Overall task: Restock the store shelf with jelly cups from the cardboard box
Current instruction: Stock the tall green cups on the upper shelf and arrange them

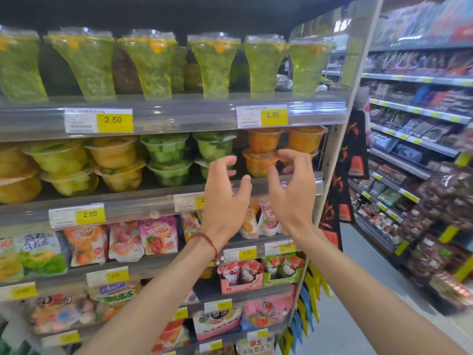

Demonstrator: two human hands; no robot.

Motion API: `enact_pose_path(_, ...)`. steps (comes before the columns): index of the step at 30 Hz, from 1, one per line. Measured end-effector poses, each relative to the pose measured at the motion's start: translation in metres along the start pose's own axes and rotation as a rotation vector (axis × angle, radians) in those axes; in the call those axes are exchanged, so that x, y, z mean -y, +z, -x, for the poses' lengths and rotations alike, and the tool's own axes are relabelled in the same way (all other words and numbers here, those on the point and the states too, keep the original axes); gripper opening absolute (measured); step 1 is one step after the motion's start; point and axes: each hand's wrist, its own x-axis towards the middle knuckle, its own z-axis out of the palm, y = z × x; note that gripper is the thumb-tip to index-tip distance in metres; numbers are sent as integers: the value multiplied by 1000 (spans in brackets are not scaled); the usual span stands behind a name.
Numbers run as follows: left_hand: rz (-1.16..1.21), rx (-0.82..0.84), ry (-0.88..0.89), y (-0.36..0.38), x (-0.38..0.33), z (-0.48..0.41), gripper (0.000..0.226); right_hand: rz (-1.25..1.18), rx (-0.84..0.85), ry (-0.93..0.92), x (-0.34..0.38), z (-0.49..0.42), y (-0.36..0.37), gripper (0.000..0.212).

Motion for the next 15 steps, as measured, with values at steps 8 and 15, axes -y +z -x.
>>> enact_pose_path(8, -42, 94, -58, 57, -20, -15, 81, 67, -51, 244, -45, -35, -17, 73)
enact_pose_path(15, 49, 40, -233, 85, -11, -51, 94, -54, 130, 307, -64, -58, -16, 90)
